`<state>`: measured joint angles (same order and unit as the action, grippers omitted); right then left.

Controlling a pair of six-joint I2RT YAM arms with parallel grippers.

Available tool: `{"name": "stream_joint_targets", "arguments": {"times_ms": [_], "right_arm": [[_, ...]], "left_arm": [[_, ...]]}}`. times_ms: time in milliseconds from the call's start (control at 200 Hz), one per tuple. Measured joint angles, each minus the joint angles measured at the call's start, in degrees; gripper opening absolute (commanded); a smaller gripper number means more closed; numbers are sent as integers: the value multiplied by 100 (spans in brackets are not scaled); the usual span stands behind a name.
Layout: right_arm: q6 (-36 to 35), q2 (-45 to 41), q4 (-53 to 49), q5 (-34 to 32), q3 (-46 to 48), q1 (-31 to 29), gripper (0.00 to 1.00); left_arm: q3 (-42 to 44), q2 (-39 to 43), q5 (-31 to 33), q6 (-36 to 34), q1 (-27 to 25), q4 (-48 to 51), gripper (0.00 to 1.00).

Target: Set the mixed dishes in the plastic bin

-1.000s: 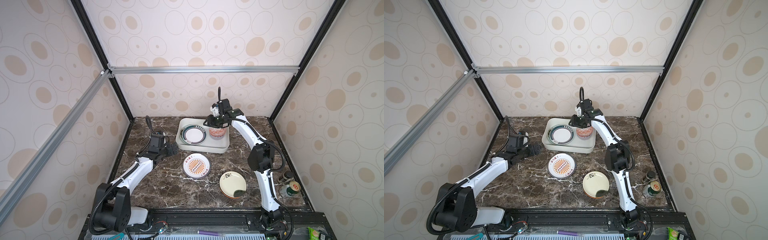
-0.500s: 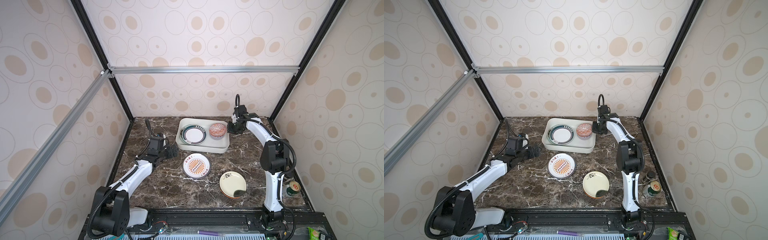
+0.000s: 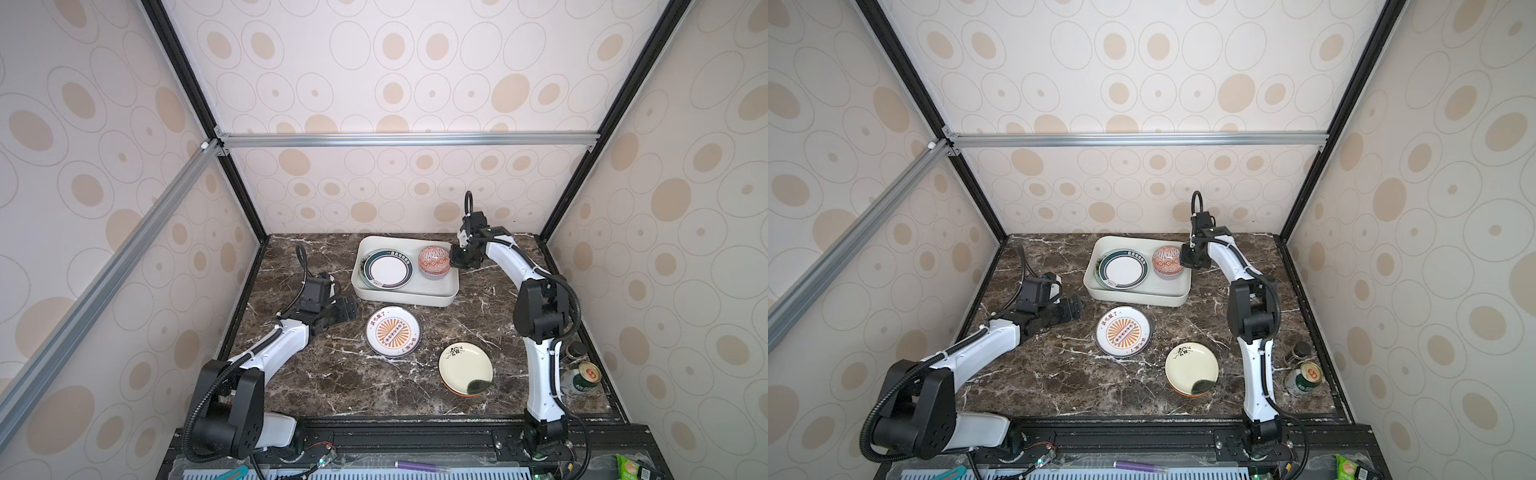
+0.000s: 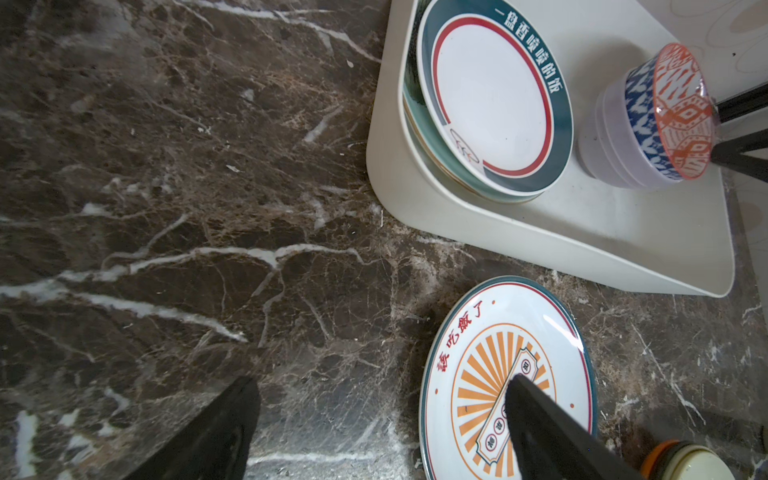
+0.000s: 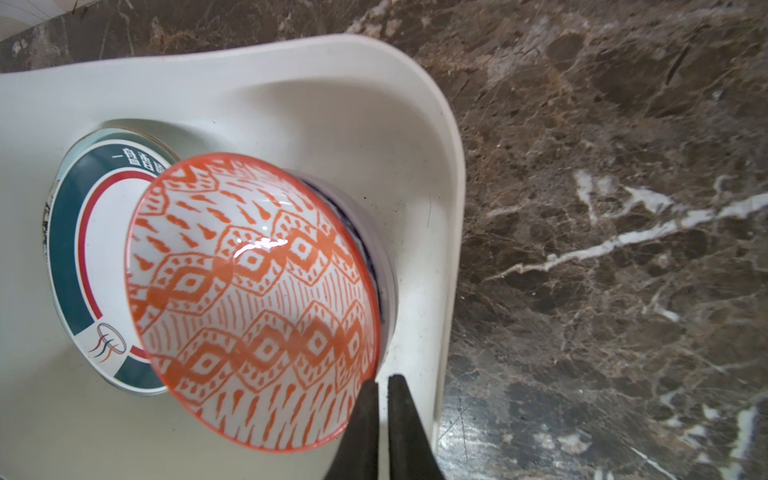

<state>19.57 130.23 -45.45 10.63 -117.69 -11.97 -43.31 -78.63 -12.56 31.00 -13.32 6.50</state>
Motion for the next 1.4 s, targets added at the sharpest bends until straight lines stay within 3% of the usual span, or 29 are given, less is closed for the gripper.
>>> {"name": "stream_joint_targets", "arguments": {"times_ms": [115,285,480,680,885,1065,1180,1400], "right_arm": [[-35,48,-22,79,-39,17,13],[-79,-63,70,284,127,48,26],[-52,-1220,271,708,1311,-4,30],[179,-2677,868,1309,2983,-391,32],[356,-2868,1211,1569,4350,-1167,33],[444,-2833,1414,1615,4627,-1309,33],[507,-2717,1631,1672,4631,-1309,34],[616,-2396,1910,1871,4789,-1309,35]], "left_arm": [[-2,-87,7,11,-35,0,92],[-33,-131,48,11,-114,2,93],[-151,-413,116,7,-306,-15,89],[-109,-660,151,4,-656,-66,67],[188,-643,264,22,-874,-173,58],[570,-579,345,76,-979,-264,47],[704,-579,387,157,-1056,-361,34],[715,-704,439,247,-1250,-570,29]]}}
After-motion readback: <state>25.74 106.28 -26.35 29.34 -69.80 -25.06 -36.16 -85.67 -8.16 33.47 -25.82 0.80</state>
